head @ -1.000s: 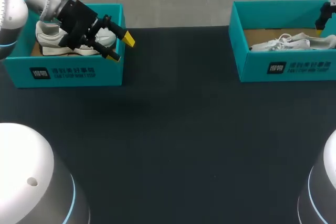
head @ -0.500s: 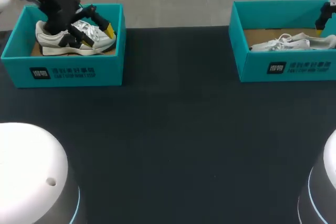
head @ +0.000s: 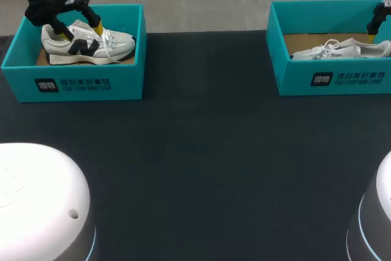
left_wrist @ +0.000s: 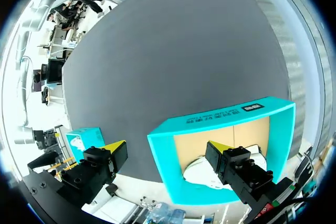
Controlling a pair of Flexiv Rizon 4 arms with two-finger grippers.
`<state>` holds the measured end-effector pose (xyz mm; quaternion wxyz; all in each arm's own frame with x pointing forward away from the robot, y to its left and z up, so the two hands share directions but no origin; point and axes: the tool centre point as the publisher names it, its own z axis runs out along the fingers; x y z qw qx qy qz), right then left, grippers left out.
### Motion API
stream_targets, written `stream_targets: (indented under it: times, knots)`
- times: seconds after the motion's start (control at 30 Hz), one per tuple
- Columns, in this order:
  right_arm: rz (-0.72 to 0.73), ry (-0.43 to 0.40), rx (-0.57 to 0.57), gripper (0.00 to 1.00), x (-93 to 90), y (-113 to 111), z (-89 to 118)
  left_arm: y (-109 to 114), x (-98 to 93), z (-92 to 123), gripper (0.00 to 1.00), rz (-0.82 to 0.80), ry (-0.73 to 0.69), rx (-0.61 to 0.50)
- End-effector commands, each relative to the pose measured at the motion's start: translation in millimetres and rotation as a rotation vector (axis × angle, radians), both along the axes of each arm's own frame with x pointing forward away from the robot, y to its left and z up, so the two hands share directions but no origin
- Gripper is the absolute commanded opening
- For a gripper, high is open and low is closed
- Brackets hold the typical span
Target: Take the shoe out of the shoebox, open the shoe tongue, remove and reinsert the insole, then place the shoe into the shoebox
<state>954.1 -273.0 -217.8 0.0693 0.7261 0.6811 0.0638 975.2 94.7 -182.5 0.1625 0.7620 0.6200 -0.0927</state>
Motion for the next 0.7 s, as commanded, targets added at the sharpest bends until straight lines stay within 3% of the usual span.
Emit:
stream_targets:
  times: [0.03, 0.47, 0.7]
  knots:
    - [-0.002, -0.002, -0.001, 1.00, -1.2, 0, 0, 24, 7.4, 4, 1.00, 0.026, -0.001, 0.038]
    - [-0.002, -0.002, -0.001, 1.00, -1.2, 0, 0, 85, 39.3, -10, 1.00, 0.154, 0.014, 0.272]
    - [-0.002, -0.002, -0.001, 1.00, -1.2, 0, 0, 90, 41.7, -16, 1.00, 0.187, 0.060, 0.249]
